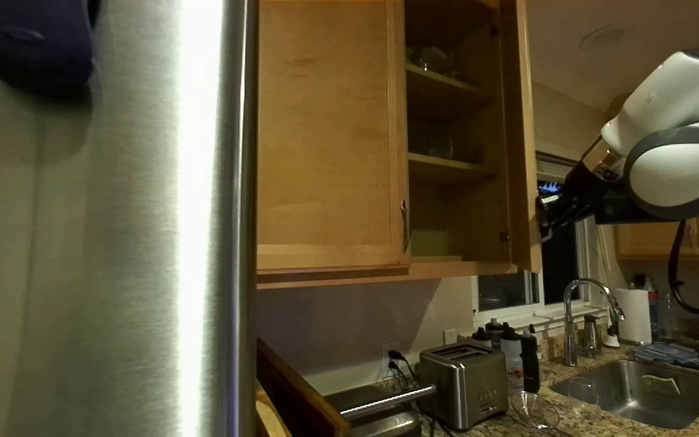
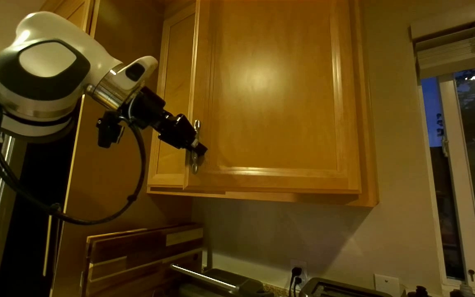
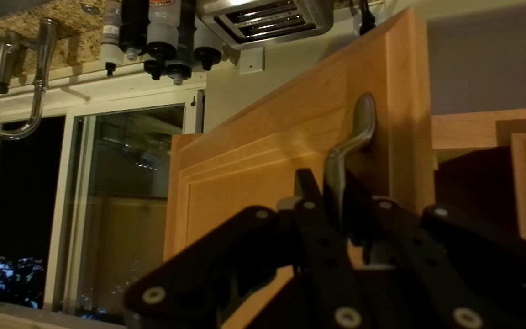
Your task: Open the top right cabinet door,take out the wooden utensil and close the door
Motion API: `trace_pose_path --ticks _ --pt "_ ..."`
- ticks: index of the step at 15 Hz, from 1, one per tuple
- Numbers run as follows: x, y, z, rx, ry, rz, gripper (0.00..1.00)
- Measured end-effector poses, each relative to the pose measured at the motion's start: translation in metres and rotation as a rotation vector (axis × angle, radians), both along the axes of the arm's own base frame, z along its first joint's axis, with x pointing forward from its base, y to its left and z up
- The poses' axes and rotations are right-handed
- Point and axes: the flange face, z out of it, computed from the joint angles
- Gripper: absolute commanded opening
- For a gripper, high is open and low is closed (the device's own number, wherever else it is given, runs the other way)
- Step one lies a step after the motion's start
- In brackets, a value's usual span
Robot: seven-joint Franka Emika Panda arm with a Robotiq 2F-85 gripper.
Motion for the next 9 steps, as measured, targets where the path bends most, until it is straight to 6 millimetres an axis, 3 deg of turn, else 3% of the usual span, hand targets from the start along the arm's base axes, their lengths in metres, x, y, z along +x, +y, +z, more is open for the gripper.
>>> trace_pose_path --ticks 4,5,8,9 --pt "-0.0151 -0.0065 -0.0007 -0.006 0.006 -0.049 0.16" --pt "-0.0157 -0.0064 -0.0009 -0.007 0.005 -0.050 0.04" --pt "-0.0149 -0.0026 -0.0004 -0.010 0.004 -0.039 0.04" --pt "-0.0144 -0.0024 -0.0004 -0.010 0.004 -0.038 0.25"
